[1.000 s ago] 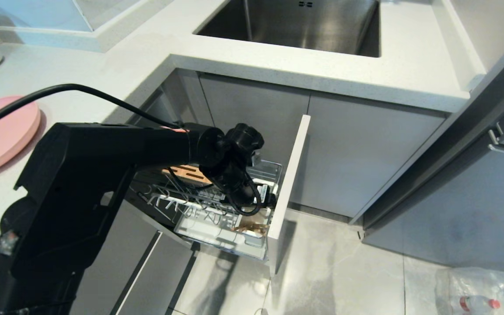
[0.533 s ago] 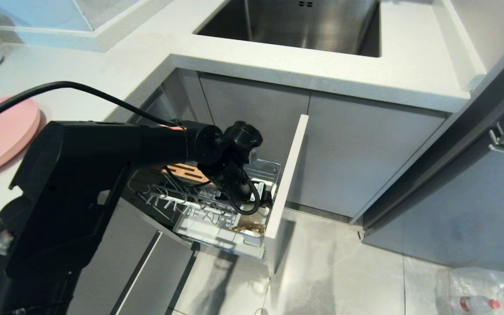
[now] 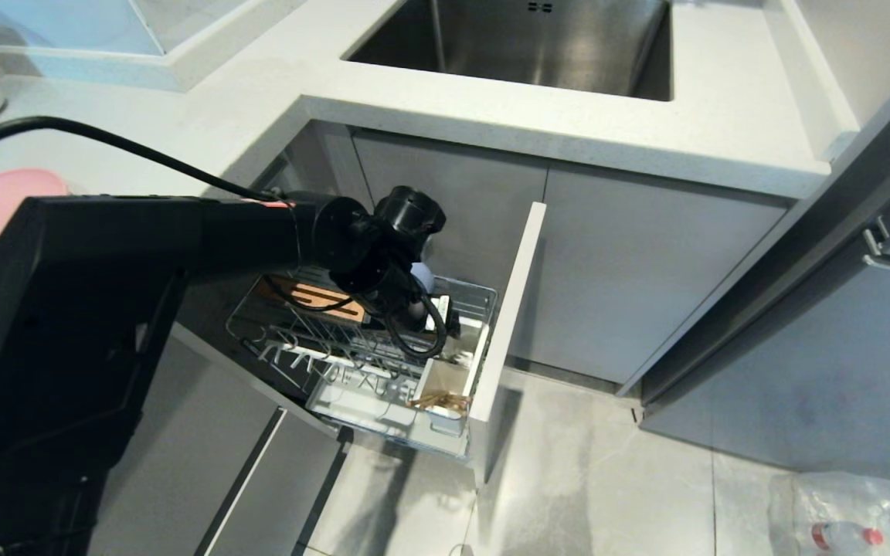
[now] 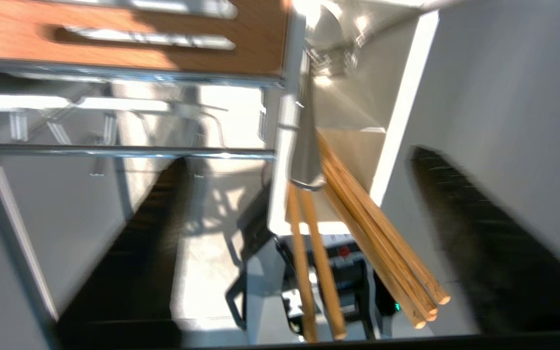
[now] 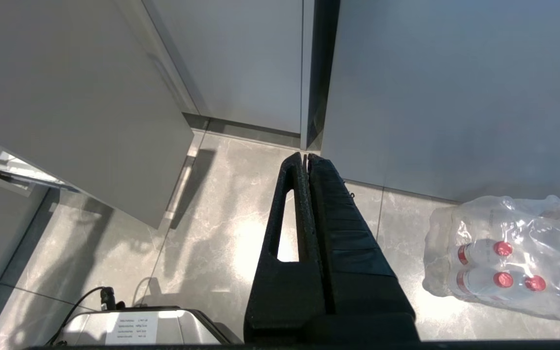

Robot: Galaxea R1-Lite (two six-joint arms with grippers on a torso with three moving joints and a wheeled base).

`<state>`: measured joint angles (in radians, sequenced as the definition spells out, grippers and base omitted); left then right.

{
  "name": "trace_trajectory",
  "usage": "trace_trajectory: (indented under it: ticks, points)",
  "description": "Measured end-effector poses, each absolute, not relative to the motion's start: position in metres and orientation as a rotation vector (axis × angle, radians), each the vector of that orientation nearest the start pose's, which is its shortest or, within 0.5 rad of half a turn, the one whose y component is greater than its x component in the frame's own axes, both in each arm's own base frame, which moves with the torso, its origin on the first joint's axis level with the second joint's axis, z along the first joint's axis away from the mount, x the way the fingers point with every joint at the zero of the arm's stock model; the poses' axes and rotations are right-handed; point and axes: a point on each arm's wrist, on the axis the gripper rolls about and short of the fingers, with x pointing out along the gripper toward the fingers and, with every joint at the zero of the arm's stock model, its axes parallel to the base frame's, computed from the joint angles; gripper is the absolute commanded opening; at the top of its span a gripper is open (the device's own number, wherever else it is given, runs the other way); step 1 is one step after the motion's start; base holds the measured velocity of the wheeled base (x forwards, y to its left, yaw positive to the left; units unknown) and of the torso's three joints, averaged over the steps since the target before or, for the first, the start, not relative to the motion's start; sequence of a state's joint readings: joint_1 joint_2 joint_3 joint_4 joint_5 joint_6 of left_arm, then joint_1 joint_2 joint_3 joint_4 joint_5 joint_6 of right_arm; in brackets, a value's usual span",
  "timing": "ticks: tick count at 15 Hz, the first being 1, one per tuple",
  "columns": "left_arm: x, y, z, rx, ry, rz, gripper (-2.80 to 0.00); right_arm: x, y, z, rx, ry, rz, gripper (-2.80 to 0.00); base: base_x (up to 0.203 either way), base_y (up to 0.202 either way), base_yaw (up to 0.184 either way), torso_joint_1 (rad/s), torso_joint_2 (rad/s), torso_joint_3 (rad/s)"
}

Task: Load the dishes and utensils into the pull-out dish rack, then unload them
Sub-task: Pick up the plate and place it in the cupboard

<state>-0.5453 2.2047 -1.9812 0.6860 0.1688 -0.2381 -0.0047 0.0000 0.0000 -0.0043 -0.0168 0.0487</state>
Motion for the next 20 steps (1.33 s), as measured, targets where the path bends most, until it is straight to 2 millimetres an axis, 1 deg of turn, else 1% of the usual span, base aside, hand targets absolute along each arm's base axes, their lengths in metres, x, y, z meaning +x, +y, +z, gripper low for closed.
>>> trace_trajectory:
  ticks: [7,10,12,16,20]
  points:
    - [0.351,-0.206,0.235,0.028,0.796,-0.197,-2.8,-0.023,0.0,0.076,0.049,-0.005,-0.021,-2.8,0.0,0.0,0.0,0.0,0.0,0.0]
    - [0.338,-0.196,0.26,-0.011,0.732,-0.164,-2.8,-0.023,0.0,0.076,0.049,-0.005,-0.021,-2.8,0.0,0.0,0.0,0.0,0.0,0.0]
    - [0.324,-0.187,0.283,-0.058,0.677,-0.15,-2.8,-0.023,0.0,0.076,0.049,-0.005,-0.021,-2.8,0.0,0.0,0.0,0.0,0.0,0.0]
    - [0.292,-0.156,0.332,-0.142,0.552,-0.144,-2.8,-0.023,0.0,0.076,0.049,-0.005,-0.021,-2.8,0.0,0.0,0.0,0.0,0.0,0.0]
    - [0.262,-0.115,0.374,-0.231,0.409,-0.103,-2.8,-0.023,0.0,0.076,0.049,-0.005,-0.021,-2.8,0.0,0.0,0.0,0.0,0.0,0.0]
